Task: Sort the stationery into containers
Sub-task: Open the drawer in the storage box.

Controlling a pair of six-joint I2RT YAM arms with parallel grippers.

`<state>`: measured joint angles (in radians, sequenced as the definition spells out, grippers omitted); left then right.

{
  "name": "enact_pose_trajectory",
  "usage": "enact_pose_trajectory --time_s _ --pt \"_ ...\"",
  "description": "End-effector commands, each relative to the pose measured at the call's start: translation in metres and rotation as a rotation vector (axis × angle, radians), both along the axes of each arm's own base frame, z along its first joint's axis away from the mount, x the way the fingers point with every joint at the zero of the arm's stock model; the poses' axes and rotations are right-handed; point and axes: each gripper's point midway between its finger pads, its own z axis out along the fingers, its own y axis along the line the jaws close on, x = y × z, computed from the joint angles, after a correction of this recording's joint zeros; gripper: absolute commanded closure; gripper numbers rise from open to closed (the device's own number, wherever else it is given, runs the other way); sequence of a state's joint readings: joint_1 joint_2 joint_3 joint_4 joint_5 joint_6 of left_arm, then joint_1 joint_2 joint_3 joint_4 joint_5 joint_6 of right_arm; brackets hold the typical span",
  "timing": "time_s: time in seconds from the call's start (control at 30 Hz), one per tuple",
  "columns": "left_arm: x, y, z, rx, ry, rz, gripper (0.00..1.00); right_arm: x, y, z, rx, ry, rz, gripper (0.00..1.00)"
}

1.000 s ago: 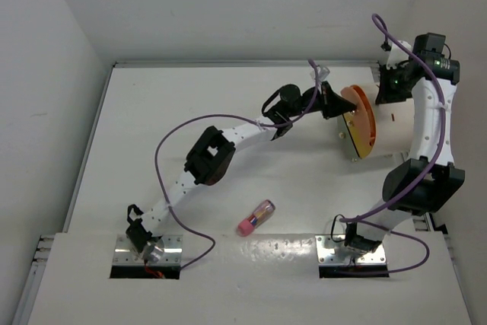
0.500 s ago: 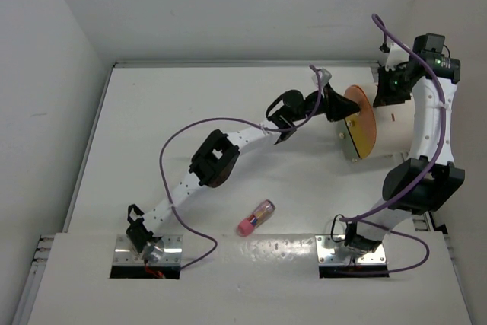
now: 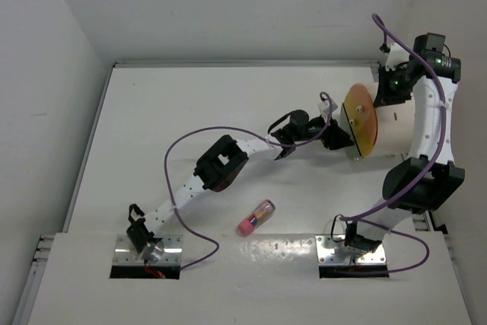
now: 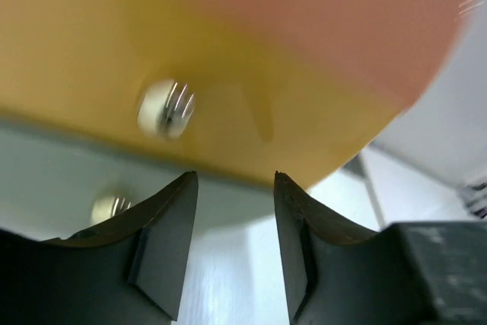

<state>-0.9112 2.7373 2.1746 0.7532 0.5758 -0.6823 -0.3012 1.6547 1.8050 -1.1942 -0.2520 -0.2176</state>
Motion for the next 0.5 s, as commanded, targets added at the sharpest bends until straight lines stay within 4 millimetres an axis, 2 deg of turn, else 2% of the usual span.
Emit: enact_pose_trajectory --time_s 0.0,0.03,0.1,0.2,0.23,0.3,0.33,0.37,0.47 --pt "-0.006 0.007 0.05 -0.06 -0.13 0.007 0.52 -0.009 0.006 -0.016 0.041 0.085 0.006 0.99" --pt "-0.004 0.009 0.046 -0.056 -0.132 0.012 0.52 -0.008 0.006 -0.016 0.045 0.084 0.005 0.99" --pt "0.001 0.018 0.054 -0.086 -0.117 0.027 0.56 -0.008 0.006 -0.015 0.047 0.084 0.001 0.99" --pt "0.011 0.028 0.048 -0.109 -0.082 0.05 0.55 -0.009 0.007 -0.015 0.049 0.084 -0.003 0.99" --pt "0.011 0.03 0.055 -0.146 -0.093 0.048 0.55 -0.008 0.007 -0.015 0.05 0.085 -0.001 0.99" --pt "0.015 0.035 0.057 -0.179 -0.048 0.039 0.52 -0.009 0.006 -0.016 0.051 0.088 -0.003 0.99" --pt "0.015 0.036 0.069 -0.216 -0.061 0.032 0.5 -0.009 0.007 -0.016 0.051 0.092 -0.003 0.99" --pt "0.016 0.036 0.067 -0.223 -0.044 0.027 0.47 -0.009 0.008 -0.016 0.052 0.091 0.0 0.99" --pt "0.018 0.033 0.076 -0.244 -0.054 0.026 0.46 -0.008 0.007 -0.015 0.053 0.089 -0.002 0.99"
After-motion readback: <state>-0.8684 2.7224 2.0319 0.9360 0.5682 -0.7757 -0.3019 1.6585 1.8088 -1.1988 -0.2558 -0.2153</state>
